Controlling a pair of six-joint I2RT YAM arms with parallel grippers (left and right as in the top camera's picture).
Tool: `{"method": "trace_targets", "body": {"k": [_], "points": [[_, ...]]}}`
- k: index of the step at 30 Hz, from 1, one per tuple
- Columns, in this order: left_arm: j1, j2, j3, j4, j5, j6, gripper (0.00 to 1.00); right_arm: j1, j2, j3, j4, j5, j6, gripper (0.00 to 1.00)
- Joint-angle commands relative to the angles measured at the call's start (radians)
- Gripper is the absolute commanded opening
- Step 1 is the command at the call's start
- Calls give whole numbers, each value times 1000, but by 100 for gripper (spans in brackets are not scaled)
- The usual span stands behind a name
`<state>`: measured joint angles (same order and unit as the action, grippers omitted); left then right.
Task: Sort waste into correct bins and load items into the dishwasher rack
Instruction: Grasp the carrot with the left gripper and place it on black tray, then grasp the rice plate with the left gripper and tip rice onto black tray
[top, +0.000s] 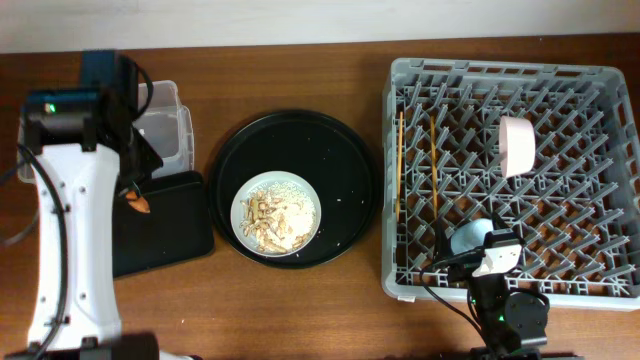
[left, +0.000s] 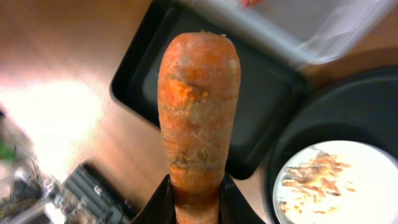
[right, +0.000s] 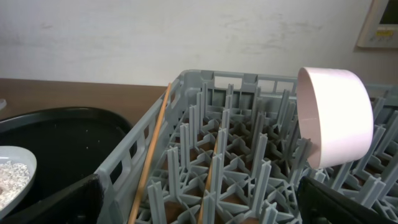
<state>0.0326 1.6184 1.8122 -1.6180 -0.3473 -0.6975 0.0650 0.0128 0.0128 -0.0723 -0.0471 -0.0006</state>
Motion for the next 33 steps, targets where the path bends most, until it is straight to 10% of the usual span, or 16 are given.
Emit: {"method": "trace_targets", "body": {"k": [1, 4, 8, 12, 16, 21, 24, 33], "points": [[44, -40, -359, 140, -58, -182, 1, -8, -6, -7, 0, -9, 0, 98], [213, -40, -697, 496, 142, -222, 1, -8, -6, -7, -1, -9, 0, 98], [286, -41, -725, 611, 206, -220, 87, -8, -6, -7, -1, -9, 0, 98], [171, -63, -560, 618, 418, 72, 87, -8, -6, -7, 0, -9, 1, 98], [-373, -17, -528, 806, 341, 552, 73, -8, -6, -7, -1, -9, 0, 98], [-728, 203, -528, 821, 211, 583, 61, -8, -6, -7, 0, -9, 0, 98], [-776, 290, -528, 818, 212, 584, 30, -8, -6, -7, -1, -9, 0, 98], [-789, 365, -499, 830, 114, 586, 1, -8, -6, -7, 0, -9, 0, 98]]}}
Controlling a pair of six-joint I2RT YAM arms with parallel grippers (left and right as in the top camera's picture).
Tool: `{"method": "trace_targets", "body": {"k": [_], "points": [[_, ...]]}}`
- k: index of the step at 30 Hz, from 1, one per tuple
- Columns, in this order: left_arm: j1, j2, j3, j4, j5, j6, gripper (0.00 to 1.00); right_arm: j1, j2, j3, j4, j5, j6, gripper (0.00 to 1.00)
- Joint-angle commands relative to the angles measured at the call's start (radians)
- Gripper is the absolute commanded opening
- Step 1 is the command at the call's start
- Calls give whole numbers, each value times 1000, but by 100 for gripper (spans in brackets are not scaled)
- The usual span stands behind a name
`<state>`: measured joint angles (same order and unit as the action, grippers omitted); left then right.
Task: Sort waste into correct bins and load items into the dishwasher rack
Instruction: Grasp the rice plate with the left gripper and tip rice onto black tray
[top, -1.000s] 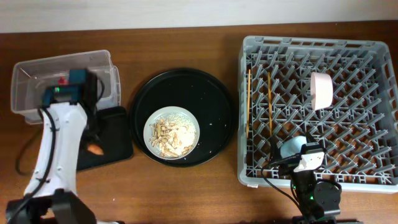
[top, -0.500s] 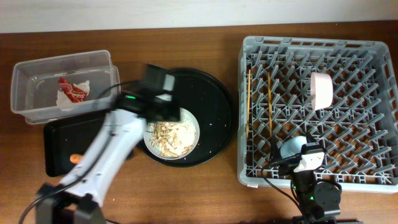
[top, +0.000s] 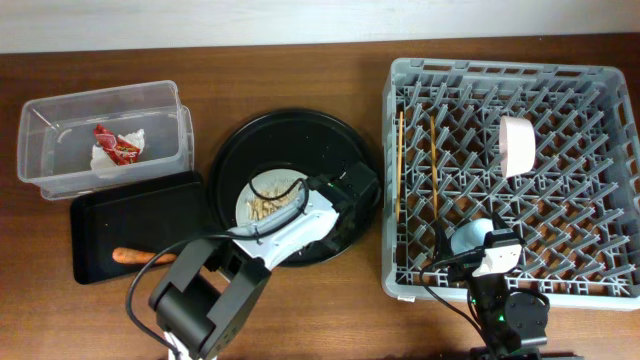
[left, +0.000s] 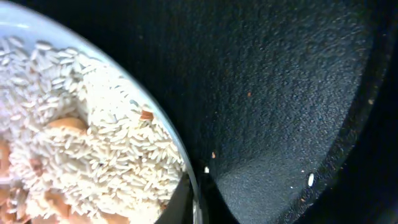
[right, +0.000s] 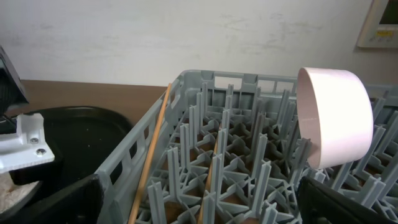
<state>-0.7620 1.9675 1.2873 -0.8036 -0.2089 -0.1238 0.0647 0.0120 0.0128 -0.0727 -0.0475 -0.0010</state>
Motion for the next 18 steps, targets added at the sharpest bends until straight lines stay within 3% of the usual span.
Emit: {"method": "trace_targets", "body": {"k": [1, 3, 6, 9, 10, 14, 18], "points": [[7, 15, 63, 0, -46, 14, 1, -8, -6, -7, 0, -9, 1, 98], [13, 13, 275, -166, -138, 13, 0, -8, -6, -7, 0, -8, 1, 98], [61, 13, 526, -292, -140, 14, 0, -8, -6, -7, 0, -9, 1, 98], [131, 13, 633, -366, -138, 20, 0, -8, -6, -7, 0, -9, 1, 98], [169, 13, 679, -431, -135, -35, 0, -8, -6, -7, 0, -9, 1, 98], [328, -32, 713, -663, -117, -300, 0, -8, -6, -7, 0, -9, 1, 98], [504, -103, 693, -705, 53, -299, 0, -8, -6, -7, 0, -8, 1, 98]]}}
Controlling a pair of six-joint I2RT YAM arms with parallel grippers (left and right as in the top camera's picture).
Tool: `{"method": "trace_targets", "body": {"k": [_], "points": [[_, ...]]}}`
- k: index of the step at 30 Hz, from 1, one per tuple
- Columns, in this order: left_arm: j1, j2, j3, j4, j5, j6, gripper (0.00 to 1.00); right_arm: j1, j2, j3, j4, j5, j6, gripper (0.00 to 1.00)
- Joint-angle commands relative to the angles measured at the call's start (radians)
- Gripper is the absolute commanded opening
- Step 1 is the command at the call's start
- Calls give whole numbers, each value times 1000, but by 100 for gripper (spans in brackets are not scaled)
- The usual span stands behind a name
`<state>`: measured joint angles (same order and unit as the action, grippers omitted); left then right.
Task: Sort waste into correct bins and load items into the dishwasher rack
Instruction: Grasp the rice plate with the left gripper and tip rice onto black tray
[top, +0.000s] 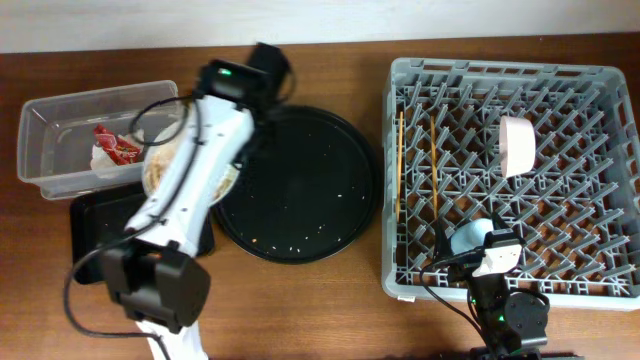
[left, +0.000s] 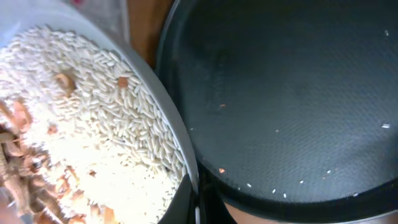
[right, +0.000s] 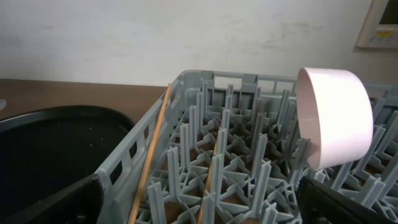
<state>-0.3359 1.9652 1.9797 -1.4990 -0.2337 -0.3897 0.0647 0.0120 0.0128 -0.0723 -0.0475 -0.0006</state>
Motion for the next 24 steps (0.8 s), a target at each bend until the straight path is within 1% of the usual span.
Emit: {"method": "trace_targets", "body": {"k": [1, 3, 5, 7, 9, 10, 12, 13, 14, 16, 17, 18, 19, 20, 21, 22, 23, 24], "points": [[104, -125, -19, -2, 95, -33, 0, -8, -6, -7, -1, -8, 0, 98], [169, -210, -122, 74, 168, -17, 1, -8, -6, -7, -1, -9, 0, 98], [270, -295, -309, 216, 314, 24, 0, -8, -6, -7, 0, -8, 0, 98], [351, -316, -455, 323, 436, 68, 0, -8, -6, -7, 0, -8, 0, 98], [422, -316, -550, 396, 532, 109, 0, -8, -6, -7, 0, -8, 0, 98], [456, -317, -588, 428, 602, 155, 1, -8, -6, -7, -1, -9, 0, 98], [529, -333, -633, 448, 718, 232, 1, -8, -6, -7, 0, -9, 0, 98], [561, -360, -644, 448, 753, 265, 1, -8, -6, -7, -1, -8, 0, 98], [622, -429, -664, 451, 844, 308, 0, -8, -6, -7, 0, -9, 0, 98], [698, -502, -694, 452, 938, 339, 1, -8, -6, -7, 0, -9, 0, 98], [734, -527, -717, 457, 962, 340, 1, -8, -6, -7, 0, -9, 1, 98], [795, -562, -770, 486, 1040, 359, 0, -8, -6, -7, -1, -8, 0, 98], [867, -595, -845, 523, 1157, 386, 1, -8, -6, -7, 0, -8, 0, 98], [919, -614, -895, 546, 1229, 411, 0, -8, -6, -7, 0, -9, 0, 98], [1007, -631, -957, 556, 1336, 494, 0, -8, -6, -7, 0, -9, 0, 98], [1051, -632, -974, 555, 1397, 550, 0, -8, -6, -7, 0, -9, 0, 98], [1097, -632, -984, 552, 1510, 642, 1, -8, -6, -7, -1, -9, 1, 98], [1110, -632, -984, 535, 1599, 720, 0, -8, -6, -7, -1, -9, 0, 98]]}}
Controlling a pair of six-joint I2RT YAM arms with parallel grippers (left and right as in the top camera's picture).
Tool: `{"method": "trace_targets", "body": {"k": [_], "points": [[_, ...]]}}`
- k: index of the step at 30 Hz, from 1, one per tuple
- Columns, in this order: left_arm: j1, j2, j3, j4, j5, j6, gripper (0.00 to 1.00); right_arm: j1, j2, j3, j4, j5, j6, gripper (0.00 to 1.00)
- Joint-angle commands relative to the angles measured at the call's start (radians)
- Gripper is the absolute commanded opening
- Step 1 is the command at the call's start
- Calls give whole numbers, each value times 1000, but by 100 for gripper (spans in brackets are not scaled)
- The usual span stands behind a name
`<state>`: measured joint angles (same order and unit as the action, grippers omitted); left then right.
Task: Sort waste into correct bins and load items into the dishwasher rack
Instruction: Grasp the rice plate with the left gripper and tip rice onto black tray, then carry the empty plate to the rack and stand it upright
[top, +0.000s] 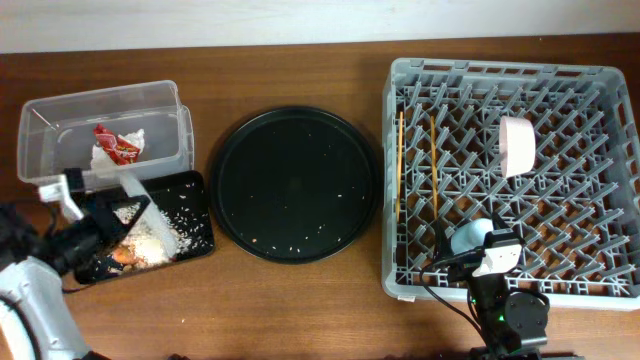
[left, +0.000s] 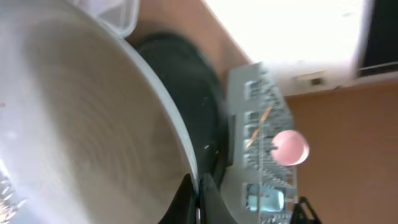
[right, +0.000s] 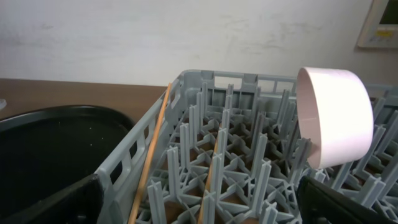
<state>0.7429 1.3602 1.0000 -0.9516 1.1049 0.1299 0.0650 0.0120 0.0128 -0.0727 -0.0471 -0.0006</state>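
My left gripper (left: 198, 198) is shut on the rim of a white plate (left: 81, 124), whose face shows bare. Overhead, the plate (top: 133, 194) stands tipped on edge over the black rectangular tray (top: 195, 190). Rice and a carrot piece (top: 128, 254) lie in that tray. The clear bin (top: 160, 105) behind it holds a red wrapper (top: 112, 143). In the grey dishwasher rack (top: 510, 75) are a pink cup (top: 517, 145) and two chopsticks (top: 400, 165). My right gripper (right: 199, 205) stands open at the rack's near edge, holding nothing.
The round black tray (top: 295, 185) in the middle carries only a few stray rice grains. A pale blue object (top: 466, 238) sits in the rack's near left corner by the right gripper. Bare wooden table lies in front of the round tray.
The plate was held level and heaped with rice beside the clear bin. Now it is tipped and bare over the black rectangular tray, and the rice lies there. The left arm now comes from lower left.
First my left gripper held a carrot above the black rectangular tray. Then the carrot lay in that tray and the gripper was at the rice plate's rim on the round tray. Then the plate was held by the bins; now its rice is in the rectangular tray. The right arm never moved.
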Motion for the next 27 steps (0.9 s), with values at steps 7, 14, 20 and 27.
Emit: {"method": "trace_targets", "body": {"k": [7, 14, 20, 27], "points": [[-135, -27, 12, 63, 222, 170, 1, -8, -6, -7, 0, -9, 0, 98], [-1023, 90, 76, 1216, -238, -611, 0, -8, -6, -7, 0, -9, 0, 98], [-1321, 457, 82, 1819, -246, -867, 0, -8, -6, -7, 0, -9, 0, 98], [-1328, 510, 82, 1718, -365, -866, 48, -8, -6, -7, 0, -9, 0, 98]]}}
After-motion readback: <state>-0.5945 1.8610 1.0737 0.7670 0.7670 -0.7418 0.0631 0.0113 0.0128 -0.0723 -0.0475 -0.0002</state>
